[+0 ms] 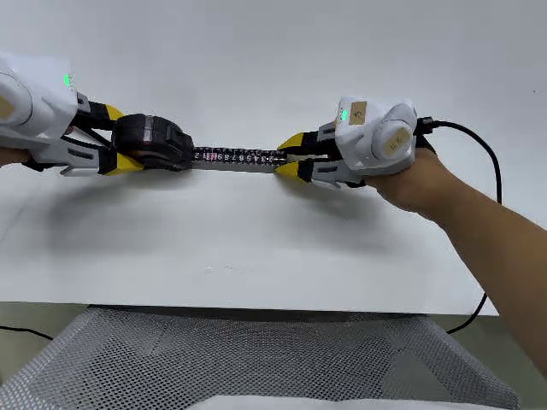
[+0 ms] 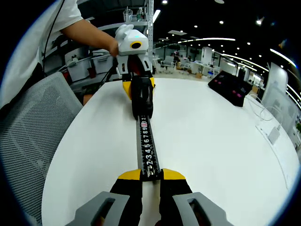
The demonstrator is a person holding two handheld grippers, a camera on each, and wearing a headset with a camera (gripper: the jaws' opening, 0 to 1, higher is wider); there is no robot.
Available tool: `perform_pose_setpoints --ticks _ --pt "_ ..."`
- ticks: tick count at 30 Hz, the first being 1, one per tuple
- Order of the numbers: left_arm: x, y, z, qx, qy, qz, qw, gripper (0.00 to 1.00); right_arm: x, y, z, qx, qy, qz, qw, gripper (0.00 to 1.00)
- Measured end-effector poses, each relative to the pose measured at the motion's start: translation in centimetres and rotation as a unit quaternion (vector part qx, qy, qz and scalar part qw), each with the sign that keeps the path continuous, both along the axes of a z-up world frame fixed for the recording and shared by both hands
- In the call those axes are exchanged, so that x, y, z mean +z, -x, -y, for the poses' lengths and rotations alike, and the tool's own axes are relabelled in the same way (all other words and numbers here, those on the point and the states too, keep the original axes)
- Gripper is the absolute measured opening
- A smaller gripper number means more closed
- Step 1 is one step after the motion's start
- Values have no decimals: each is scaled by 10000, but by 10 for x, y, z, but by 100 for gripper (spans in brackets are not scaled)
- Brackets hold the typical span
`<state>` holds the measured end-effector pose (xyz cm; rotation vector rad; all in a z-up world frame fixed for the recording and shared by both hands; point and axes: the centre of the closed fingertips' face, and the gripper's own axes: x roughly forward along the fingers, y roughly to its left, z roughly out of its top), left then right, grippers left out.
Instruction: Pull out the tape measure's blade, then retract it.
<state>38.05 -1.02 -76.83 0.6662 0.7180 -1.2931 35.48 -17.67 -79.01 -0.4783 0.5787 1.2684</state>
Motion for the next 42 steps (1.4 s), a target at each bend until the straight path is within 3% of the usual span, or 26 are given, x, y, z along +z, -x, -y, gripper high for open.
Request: perform_pose_setpoints --ticks 42 --pt "1 -1 1 53 -7 -2 10000 25 3 7 50 25 402 32 9992 9"
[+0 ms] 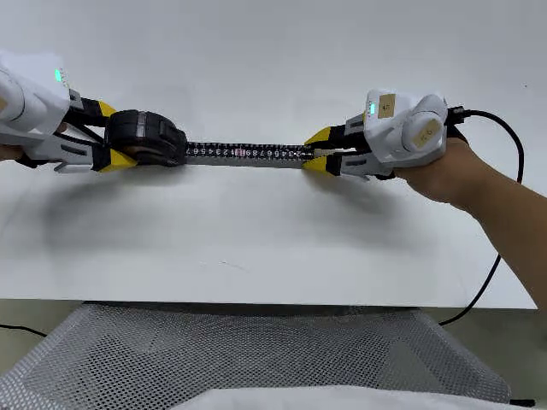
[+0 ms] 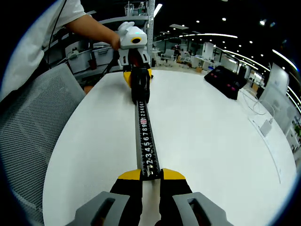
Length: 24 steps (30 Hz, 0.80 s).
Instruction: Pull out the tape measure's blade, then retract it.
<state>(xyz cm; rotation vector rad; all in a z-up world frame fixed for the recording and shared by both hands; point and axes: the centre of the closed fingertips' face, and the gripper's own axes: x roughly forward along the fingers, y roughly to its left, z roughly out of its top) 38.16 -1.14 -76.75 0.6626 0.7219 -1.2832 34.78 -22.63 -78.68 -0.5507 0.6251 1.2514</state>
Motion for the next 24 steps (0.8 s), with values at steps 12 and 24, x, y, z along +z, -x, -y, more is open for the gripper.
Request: perform_pose_setpoints --ticks 12,24 --pt "1 1 0 2 -9 0 10000 25 -1 1 12 -34 128 2 9999 9" --pt "1 2 0 -2 -12 -4 10000 25 -2 2 27 -101 198 -21 9998 9"
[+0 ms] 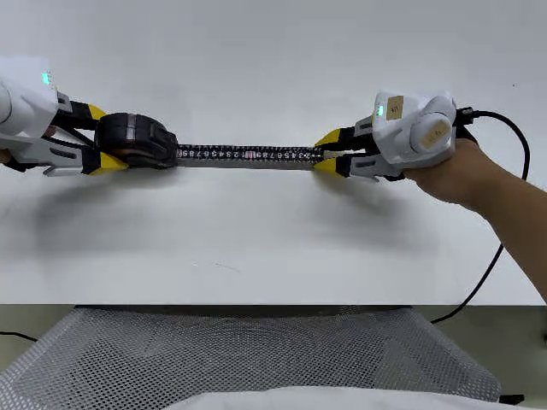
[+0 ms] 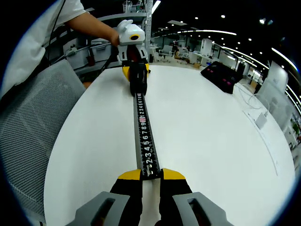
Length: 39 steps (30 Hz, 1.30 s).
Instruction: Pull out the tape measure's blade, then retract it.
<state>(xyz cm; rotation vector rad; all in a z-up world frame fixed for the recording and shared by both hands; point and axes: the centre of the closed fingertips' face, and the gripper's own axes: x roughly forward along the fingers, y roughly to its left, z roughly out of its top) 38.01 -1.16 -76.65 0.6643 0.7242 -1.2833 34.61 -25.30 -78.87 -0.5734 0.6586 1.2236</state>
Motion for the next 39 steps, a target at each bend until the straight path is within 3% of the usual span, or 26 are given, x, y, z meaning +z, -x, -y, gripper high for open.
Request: perform_pose_setpoints --ticks 39 --pt "-2 -1 -1 10 -17 -2 10000 25 1 8 39 -103 309 -39 9995 9"
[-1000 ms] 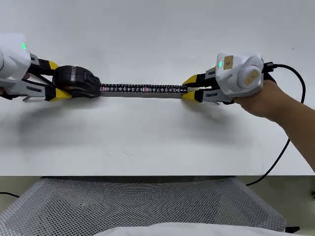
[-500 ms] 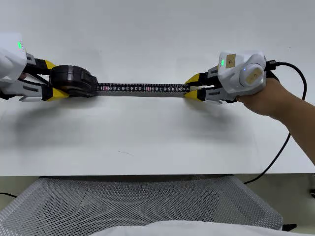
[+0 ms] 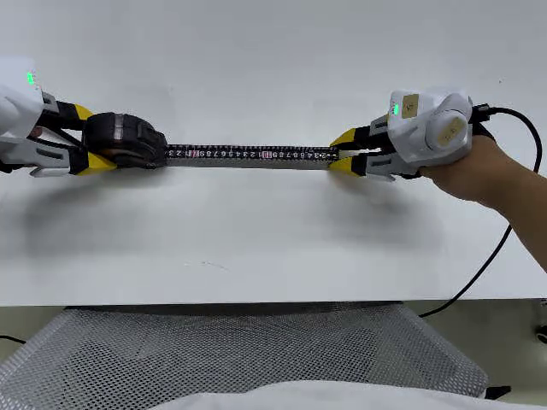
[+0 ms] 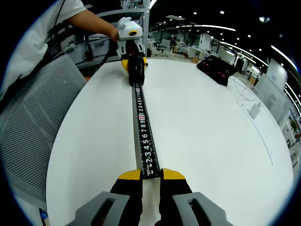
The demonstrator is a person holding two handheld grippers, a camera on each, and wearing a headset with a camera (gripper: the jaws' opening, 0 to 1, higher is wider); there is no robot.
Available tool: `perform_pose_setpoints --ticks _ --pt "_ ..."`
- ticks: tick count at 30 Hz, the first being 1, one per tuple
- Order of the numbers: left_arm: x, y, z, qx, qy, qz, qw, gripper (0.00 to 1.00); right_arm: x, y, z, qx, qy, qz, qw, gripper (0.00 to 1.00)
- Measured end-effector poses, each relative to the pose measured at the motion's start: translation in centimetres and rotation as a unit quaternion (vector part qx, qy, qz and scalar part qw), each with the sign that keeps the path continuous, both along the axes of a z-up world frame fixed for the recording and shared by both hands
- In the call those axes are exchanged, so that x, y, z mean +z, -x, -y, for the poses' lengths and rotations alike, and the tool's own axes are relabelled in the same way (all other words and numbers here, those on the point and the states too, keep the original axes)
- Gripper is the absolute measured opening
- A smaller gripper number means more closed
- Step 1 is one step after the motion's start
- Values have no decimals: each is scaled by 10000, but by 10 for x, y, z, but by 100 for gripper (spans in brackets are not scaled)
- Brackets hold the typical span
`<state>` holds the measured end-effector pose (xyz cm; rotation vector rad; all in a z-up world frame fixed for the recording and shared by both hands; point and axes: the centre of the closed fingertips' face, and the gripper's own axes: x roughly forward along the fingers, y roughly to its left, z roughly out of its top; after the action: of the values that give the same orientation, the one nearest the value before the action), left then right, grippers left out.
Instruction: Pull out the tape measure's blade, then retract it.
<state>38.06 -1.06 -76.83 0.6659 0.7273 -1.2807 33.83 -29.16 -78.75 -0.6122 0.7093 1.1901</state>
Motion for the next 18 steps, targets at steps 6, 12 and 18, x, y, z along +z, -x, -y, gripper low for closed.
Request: perform_pose_setpoints --ticks 6,12,18 --pt "0 0 0 -8 -6 9 10000 25 -1 1 5 -40 36 -15 10000 9" --pt "-1 0 1 3 -71 81 9999 26 -1 0 4 -46 42 -52 10000 9" --pt "-1 -1 2 92 -109 15 9999 26 -1 1 4 -36 89 -179 9998 10"
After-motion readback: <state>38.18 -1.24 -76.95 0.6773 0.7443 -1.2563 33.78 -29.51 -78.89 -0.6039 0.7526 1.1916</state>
